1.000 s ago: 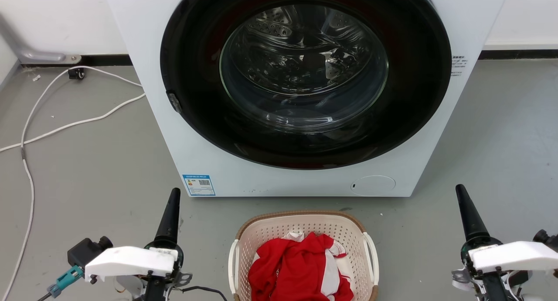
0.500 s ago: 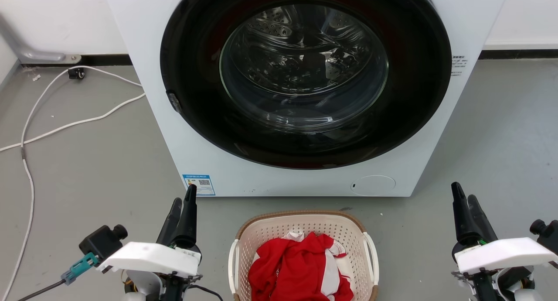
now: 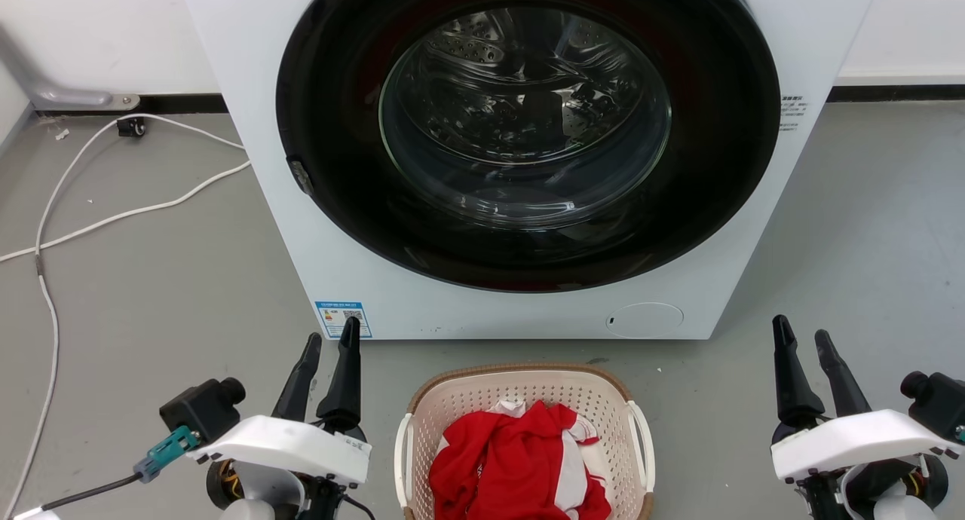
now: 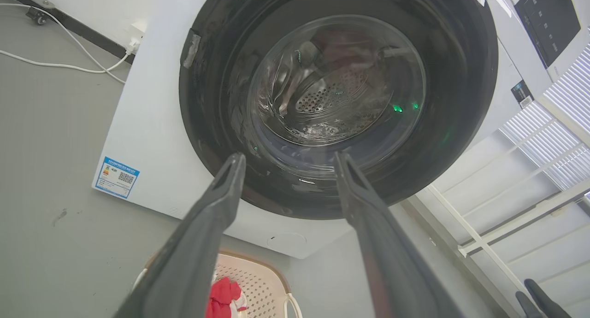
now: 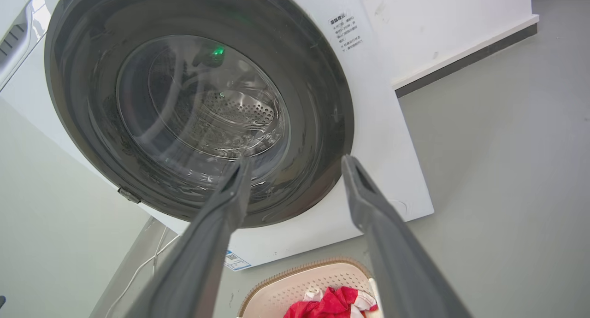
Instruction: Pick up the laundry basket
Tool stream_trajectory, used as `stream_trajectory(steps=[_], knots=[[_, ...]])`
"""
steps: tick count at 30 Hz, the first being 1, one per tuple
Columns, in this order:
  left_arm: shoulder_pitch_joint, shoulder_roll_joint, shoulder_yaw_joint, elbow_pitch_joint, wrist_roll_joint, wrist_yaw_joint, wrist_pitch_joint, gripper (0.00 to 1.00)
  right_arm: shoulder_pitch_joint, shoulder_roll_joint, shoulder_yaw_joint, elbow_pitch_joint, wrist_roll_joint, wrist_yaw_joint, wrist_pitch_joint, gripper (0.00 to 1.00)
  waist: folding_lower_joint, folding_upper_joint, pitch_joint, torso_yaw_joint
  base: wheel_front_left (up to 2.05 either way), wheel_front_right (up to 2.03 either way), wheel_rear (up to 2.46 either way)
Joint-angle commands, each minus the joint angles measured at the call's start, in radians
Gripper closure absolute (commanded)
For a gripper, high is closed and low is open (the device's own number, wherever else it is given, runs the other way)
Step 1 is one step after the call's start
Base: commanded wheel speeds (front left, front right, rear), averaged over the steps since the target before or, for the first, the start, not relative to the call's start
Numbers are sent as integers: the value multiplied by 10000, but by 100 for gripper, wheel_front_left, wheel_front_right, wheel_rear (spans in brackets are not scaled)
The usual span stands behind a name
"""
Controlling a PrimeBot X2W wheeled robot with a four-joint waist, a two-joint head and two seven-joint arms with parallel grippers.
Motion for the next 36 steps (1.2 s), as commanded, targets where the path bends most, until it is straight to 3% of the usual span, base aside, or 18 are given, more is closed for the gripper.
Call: stream_trajectory(steps=[1,23,36], knots=[[-271,29,-65,-110,339,37,-115,0,-212,15,-3,-87,-377,2,-93,0,0,0,-1,0,0,0,0],[-375,27,-514,324,3611,275,-757,0,-134,44,140,-337,-3620,2,-282,0,0,0,-6,-1,0,0,0],[-399,25,-642,455,4737,395,-1020,0,-61,47,193,-411,-4689,2,-277,0,0,0,-23,-4,0,0,0]])
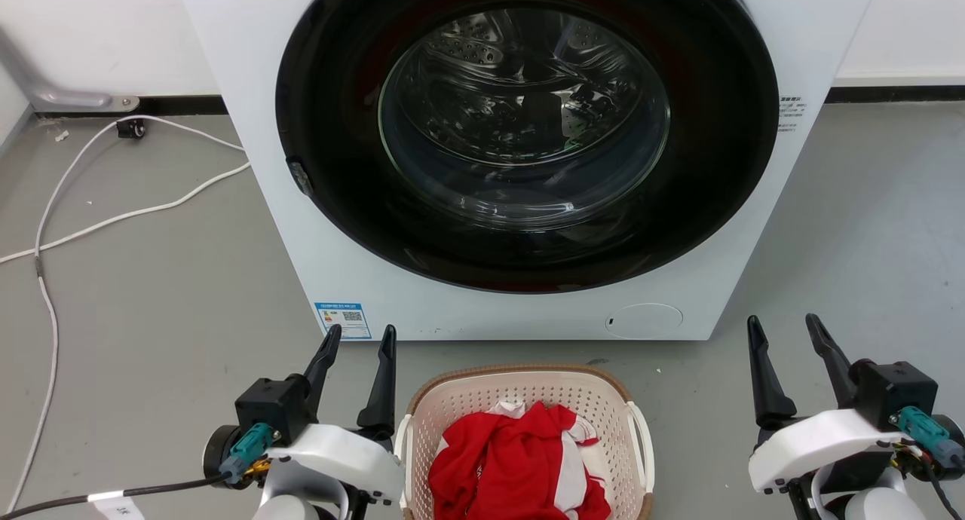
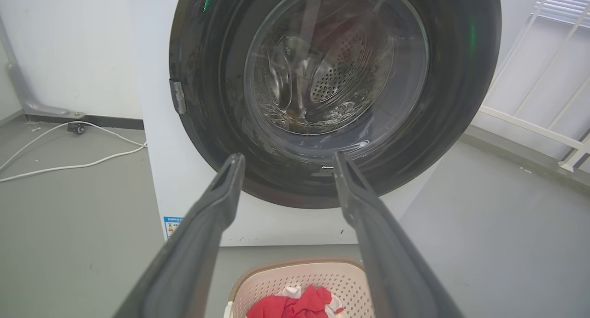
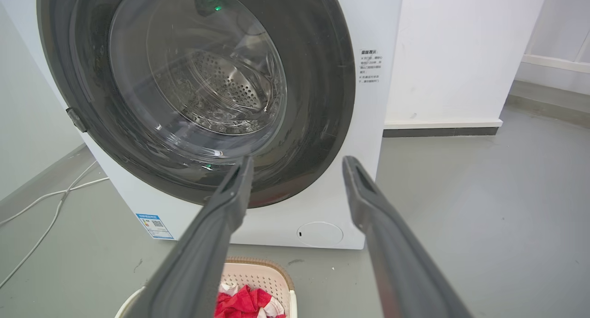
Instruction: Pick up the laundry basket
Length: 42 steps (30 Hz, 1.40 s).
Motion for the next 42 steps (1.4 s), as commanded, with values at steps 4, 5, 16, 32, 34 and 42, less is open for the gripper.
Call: stream_trajectory(steps=[4,5,16,32,34,42], knots=[[-191,21,-58,21,515,71,-190,0,-33,22,58,-80,-512,-3,-126,0,0,0,-8,-8,0,0,0],[-188,21,-65,26,572,78,-198,0,-30,22,65,-81,-594,-3,-151,0,0,0,-8,-9,0,0,0],[-182,20,-111,83,1224,131,-409,0,-3,26,179,-95,-1233,-3,-298,0,0,0,20,-24,0,0,0],[-148,18,-120,234,1393,169,-586,0,97,30,209,-63,-1082,-3,-509,0,0,0,26,-39,0,0,0],[-162,18,-97,262,1402,176,-586,0,99,28,206,-53,-1048,-3,-518,0,0,0,27,-33,0,0,0],[-149,16,-28,298,1352,168,-586,0,101,28,208,-32,-914,-3,-536,0,0,0,50,-35,0,0,0]])
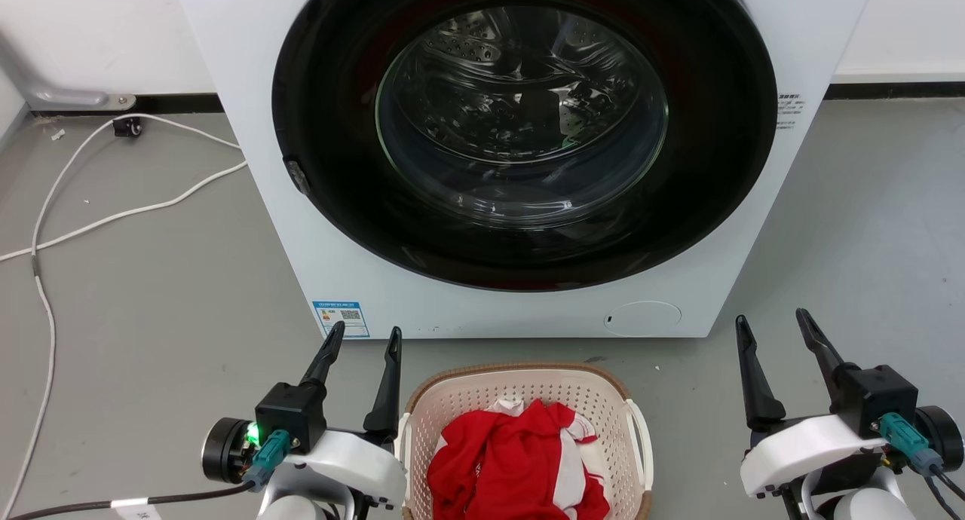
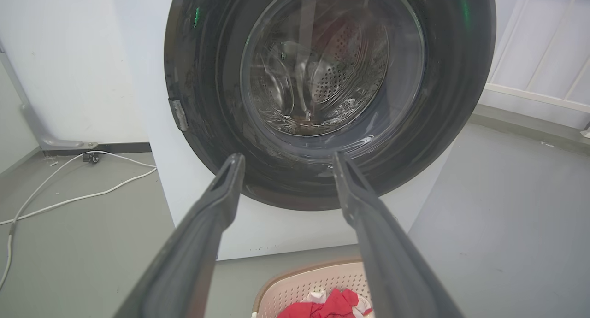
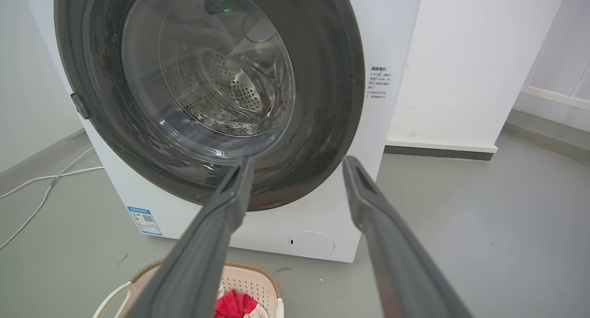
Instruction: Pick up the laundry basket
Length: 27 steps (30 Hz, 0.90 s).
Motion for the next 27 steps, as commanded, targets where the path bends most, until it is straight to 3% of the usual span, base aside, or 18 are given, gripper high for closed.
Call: stream_trajectory(steps=[1,14,27], knots=[[-78,14,9,7,-23,5,-27,0,76,27,8,7,73,-3,-53,0,0,0,12,1,0,0,0],[-303,14,-38,172,157,5,-27,0,-203,27,-17,33,160,-3,-29,0,0,0,571,15,0,0,0],[-1689,15,-286,2141,-126,-161,-25,0,-1235,27,-54,621,190,-3,-130,0,0,0,2992,-123,0,0,0]])
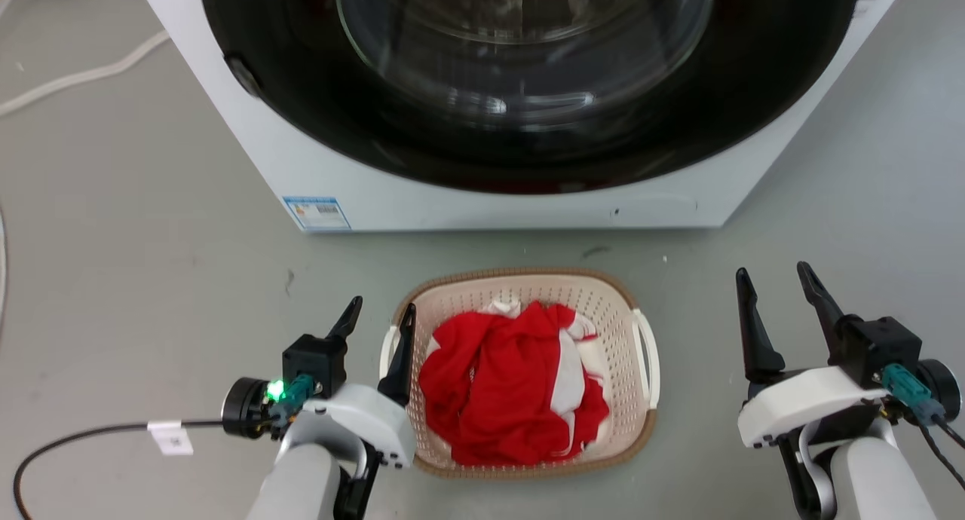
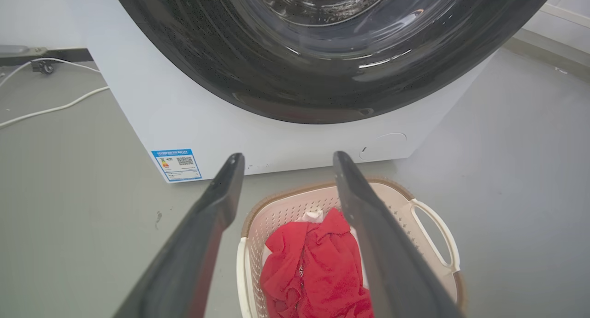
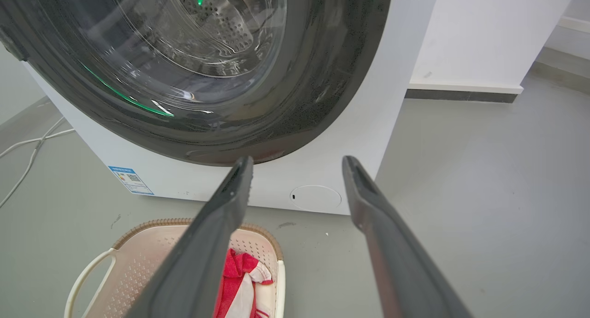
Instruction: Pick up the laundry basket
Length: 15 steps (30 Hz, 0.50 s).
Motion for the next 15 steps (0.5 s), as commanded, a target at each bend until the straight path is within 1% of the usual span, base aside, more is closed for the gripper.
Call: stream_trajectory(steps=[1,8,15], knots=[[-213,16,-1,108,-40,0,-23,0,-177,27,-9,75,-5,-3,-43,0,0,0,733,-56,0,0,0],[-1464,16,63,2021,-239,-133,-23,0,-1010,25,90,1369,106,-5,-205,0,0,0,2095,-80,0,0,0],[-2778,172,98,4237,-500,-256,-24,0,-2209,24,347,3545,-60,-5,-265,0,0,0,3196,-173,0,0,0]])
